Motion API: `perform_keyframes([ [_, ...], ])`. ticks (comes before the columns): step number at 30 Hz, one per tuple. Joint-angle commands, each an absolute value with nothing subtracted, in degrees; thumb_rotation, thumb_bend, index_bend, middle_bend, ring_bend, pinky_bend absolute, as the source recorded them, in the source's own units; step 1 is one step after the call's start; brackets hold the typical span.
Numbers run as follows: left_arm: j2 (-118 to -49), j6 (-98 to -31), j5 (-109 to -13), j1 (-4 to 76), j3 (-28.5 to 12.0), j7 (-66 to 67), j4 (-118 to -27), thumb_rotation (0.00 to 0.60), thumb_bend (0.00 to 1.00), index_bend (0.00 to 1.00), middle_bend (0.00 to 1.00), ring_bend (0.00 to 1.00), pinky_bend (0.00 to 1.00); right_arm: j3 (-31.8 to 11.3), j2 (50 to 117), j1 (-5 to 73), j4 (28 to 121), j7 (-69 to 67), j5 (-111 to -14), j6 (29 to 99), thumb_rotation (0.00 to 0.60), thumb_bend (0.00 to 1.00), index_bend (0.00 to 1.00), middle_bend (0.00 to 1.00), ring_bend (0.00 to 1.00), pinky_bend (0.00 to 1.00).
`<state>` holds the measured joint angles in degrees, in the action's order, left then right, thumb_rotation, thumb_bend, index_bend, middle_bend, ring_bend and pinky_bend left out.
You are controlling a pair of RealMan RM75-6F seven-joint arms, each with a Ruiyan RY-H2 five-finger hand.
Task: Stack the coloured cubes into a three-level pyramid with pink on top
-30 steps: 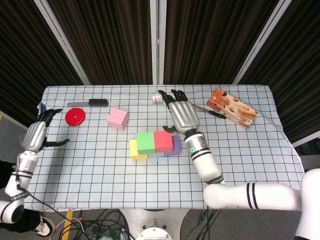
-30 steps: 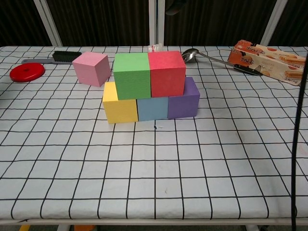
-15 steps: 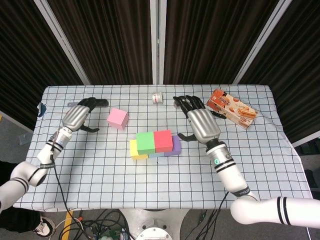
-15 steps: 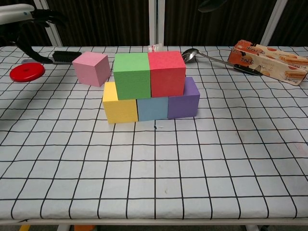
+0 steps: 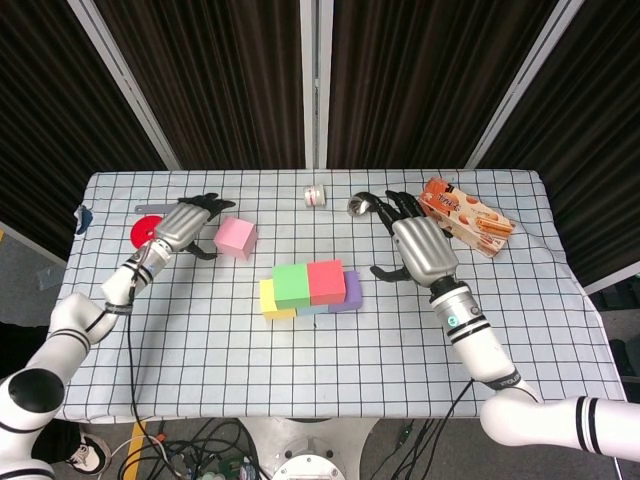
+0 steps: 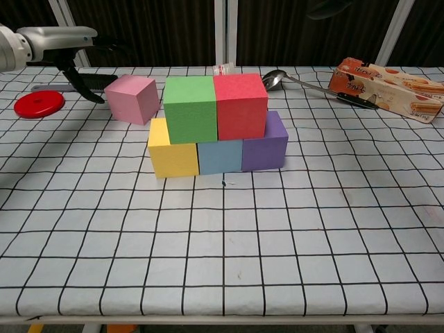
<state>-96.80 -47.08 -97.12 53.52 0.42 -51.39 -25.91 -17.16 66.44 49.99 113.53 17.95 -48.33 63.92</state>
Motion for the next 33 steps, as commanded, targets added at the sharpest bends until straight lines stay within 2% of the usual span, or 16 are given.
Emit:
perform_keyframes([
  [1,-98.21,-45.34,-98.21,55.2,2.51,-53.78,-23.26,0.6,0.11,0.1,0.14,0.02,0.13,-17.1,65.95,49.41,113.3,17.03,-49.1,63.41,0.6,0.1,0.0,0.2,0.0,0.0],
  [10,-99.77,-43.01,-99.09,57.02,5.92,-58.28,-18.63,0.6,0.17,0.1,0.19,0.0,0.14,-17.12,65.71,48.46,111.45,14.72,-50.1,61.86,0.6,0.1,0.0,0.2,0.0,0.0],
  [17,-102.19,-42.51,-96.46,57.13,4.65,-57.98,-15.93,0.6,0.26,0.13,0.33,0.03,0.2,-17.35,65.95,48.12,110.72,14.63,-49.19,61.81,0.6,0.1,0.0,0.2,0.0,0.0],
  [22,-102.57,-42.62,-95.95,57.08,4.86,-58.0,-15.76,0.6,0.29,0.15,0.37,0.05,0.21,-17.43,65.61,47.26,110.89,13.86,-49.47,62.2,0.6,0.11,0.0,0.2,0.0,0.0],
  [29,-98.83,-43.25,-94.19,56.09,4.24,-59.64,-18.31,0.6,0.3,0.15,0.4,0.06,0.21,-18.16,63.85,45.08,112.2,11.28,-52.05,63.83,0.6,0.11,0.0,0.21,0.0,0.0],
  [33,-94.15,-43.58,-91.07,54.7,1.98,-58.34,-23.82,0.6,0.3,0.15,0.41,0.07,0.21,-18.45,62.61,43.14,112.66,8.72,-53.86,64.91,0.6,0.11,0.0,0.21,0.0,0.0],
])
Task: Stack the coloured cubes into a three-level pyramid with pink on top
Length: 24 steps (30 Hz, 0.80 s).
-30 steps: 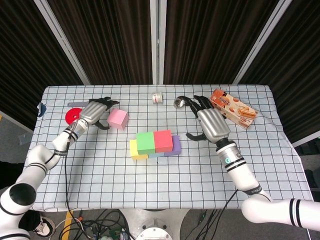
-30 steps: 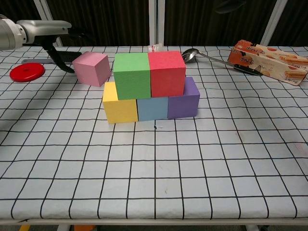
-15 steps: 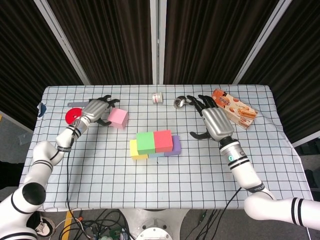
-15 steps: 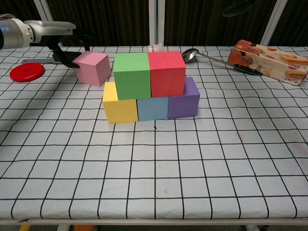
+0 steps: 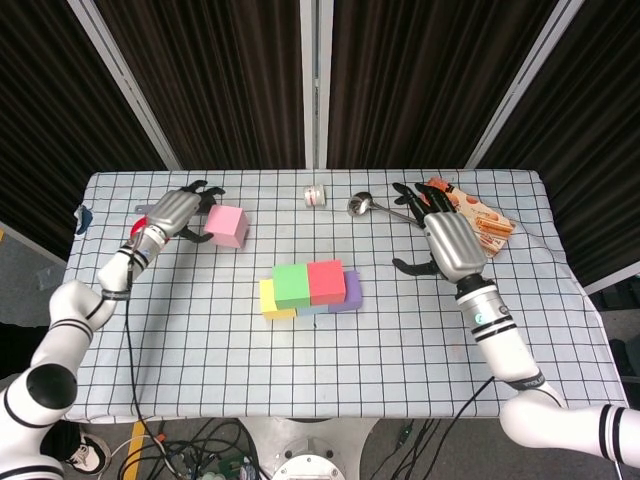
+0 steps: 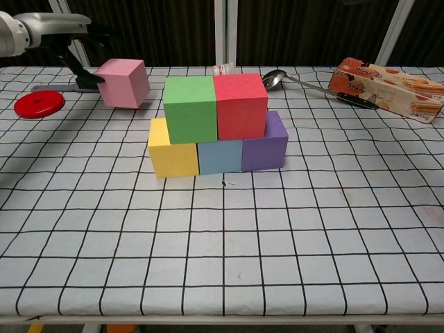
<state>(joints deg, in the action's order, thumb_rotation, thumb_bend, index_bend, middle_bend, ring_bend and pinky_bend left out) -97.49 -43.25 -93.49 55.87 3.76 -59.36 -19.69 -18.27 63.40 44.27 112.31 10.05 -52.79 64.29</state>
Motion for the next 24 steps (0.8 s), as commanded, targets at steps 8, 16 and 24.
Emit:
perform_keyframes([
  [8,-78.48,-45.31,-81.89,50.75,-4.25,-42.74,-51.37,0.6,0.3,0.16,0.43,0.09,0.22,-18.7,60.82,39.04,113.4,4.78,-56.43,68.23,0.6,0.11,0.0,0.22,0.0,0.0],
  [16,-64.81,-49.53,-61.94,46.48,-11.08,-15.36,-85.29,0.6,0.3,0.16,0.44,0.12,0.22,-17.25,59.97,33.71,113.14,0.25,-57.58,70.83,0.6,0.11,0.0,0.23,0.0,0.0],
  [24,-59.27,-55.67,-52.71,46.96,-15.57,-2.06,-101.32,0.6,0.3,0.17,0.46,0.14,0.21,-14.44,59.65,27.82,110.4,-5.79,-60.82,72.32,0.6,0.11,0.0,0.23,0.0,0.0],
])
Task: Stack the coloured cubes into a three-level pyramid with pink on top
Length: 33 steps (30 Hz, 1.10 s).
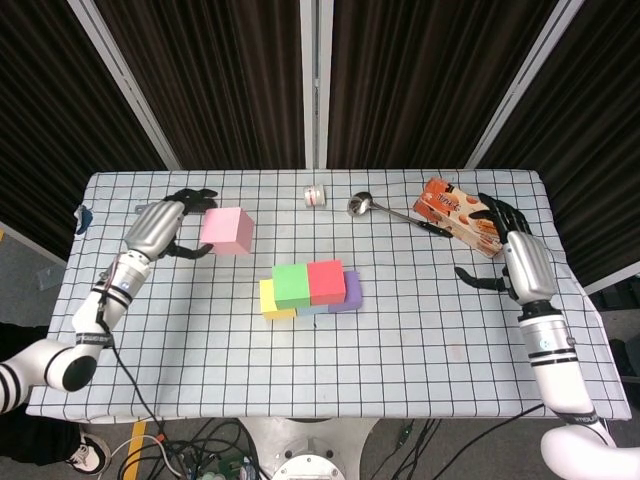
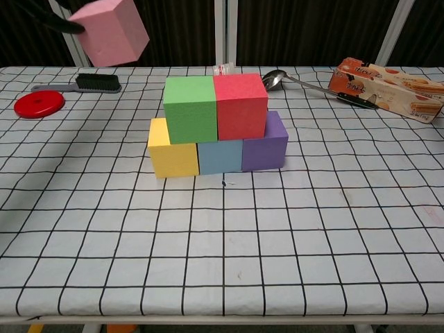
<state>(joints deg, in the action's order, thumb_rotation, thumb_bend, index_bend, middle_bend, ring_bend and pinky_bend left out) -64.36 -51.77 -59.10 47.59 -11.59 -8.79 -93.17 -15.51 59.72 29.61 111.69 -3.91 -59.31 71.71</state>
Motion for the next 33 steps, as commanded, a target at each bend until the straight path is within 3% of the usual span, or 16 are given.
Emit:
perform_keyframes([
  [1,-59.08,-56.22,-52.18,47.15,-15.99,-1.1,-102.37,0.6,0.3,0.17,0.46,0.14,0.21,-14.06,59.75,27.26,109.85,-6.3,-61.35,72.45,0.6,0.11,0.0,0.23,0.0,0.0],
  [10,-62.22,-58.84,-46.66,50.96,-17.8,8.58,-108.11,0.6,0.29,0.17,0.48,0.16,0.2,-11.57,62.07,23.1,102.83,-8.86,-63.91,73.52,0.6,0.11,0.0,0.2,0.0,0.0],
  [18,-67.46,-61.16,-36.95,55.86,-17.61,19.19,-109.41,0.6,0.29,0.17,0.49,0.18,0.19,-13.31,61.02,21.48,102.52,-10.8,-65.1,74.66,0.6,0.1,0.0,0.2,0.0,0.0],
  [33,-68.42,-66.73,-22.86,61.73,-19.03,30.47,-117.34,0.6,0.29,0.17,0.49,0.18,0.18,-17.19,58.98,22.97,104.76,-9.48,-64.37,72.39,0.6,0.1,0.0,0.19,0.0,0.0],
])
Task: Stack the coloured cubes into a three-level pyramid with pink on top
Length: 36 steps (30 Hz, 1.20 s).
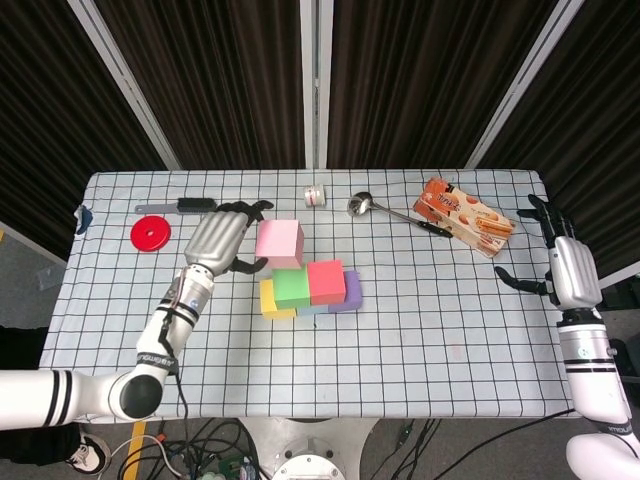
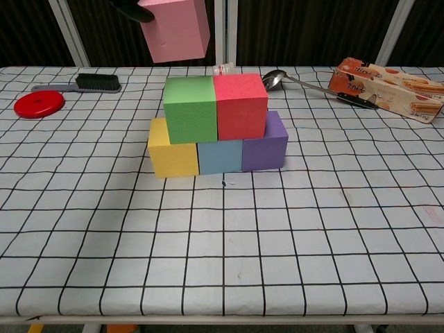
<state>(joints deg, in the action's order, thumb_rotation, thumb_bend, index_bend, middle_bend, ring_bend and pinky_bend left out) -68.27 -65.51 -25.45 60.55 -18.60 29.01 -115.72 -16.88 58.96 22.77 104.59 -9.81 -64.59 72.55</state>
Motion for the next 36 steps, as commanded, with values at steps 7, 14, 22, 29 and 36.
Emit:
perform_keyframes([
  [7,-70.98,-70.39,-19.02,64.43,-19.51,34.07,-119.43,0.6,0.29,0.17,0.49,0.19,0.16,-17.92,59.39,23.18,105.48,-8.32,-64.11,72.53,0.6,0.1,0.0,0.2,0.0,0.0],
  [14,-72.86,-72.13,-17.56,65.69,-20.26,35.05,-120.43,0.6,0.29,0.17,0.49,0.2,0.16,-18.5,59.02,22.95,105.87,-7.84,-63.53,72.53,0.6,0.1,0.0,0.2,0.0,0.0],
  [22,-74.83,-73.87,-18.88,65.79,-19.66,35.56,-120.01,0.6,0.29,0.17,0.49,0.2,0.16,-18.56,59.43,22.94,105.78,-7.64,-63.35,71.94,0.6,0.1,0.0,0.2,0.0,0.0],
  [29,-75.67,-73.48,-19.06,65.36,-18.82,35.82,-119.24,0.6,0.29,0.17,0.48,0.2,0.15,-18.72,59.68,22.89,105.23,-7.62,-62.76,71.4,0.6,0.1,0.0,0.2,0.0,0.0],
  [36,-75.65,-72.1,-19.64,65.03,-18.54,35.71,-119.28,0.6,0.27,0.17,0.44,0.2,0.14,-18.81,59.87,22.83,104.98,-7.38,-62.43,71.13,0.6,0.1,0.0,0.2,0.0,0.0],
])
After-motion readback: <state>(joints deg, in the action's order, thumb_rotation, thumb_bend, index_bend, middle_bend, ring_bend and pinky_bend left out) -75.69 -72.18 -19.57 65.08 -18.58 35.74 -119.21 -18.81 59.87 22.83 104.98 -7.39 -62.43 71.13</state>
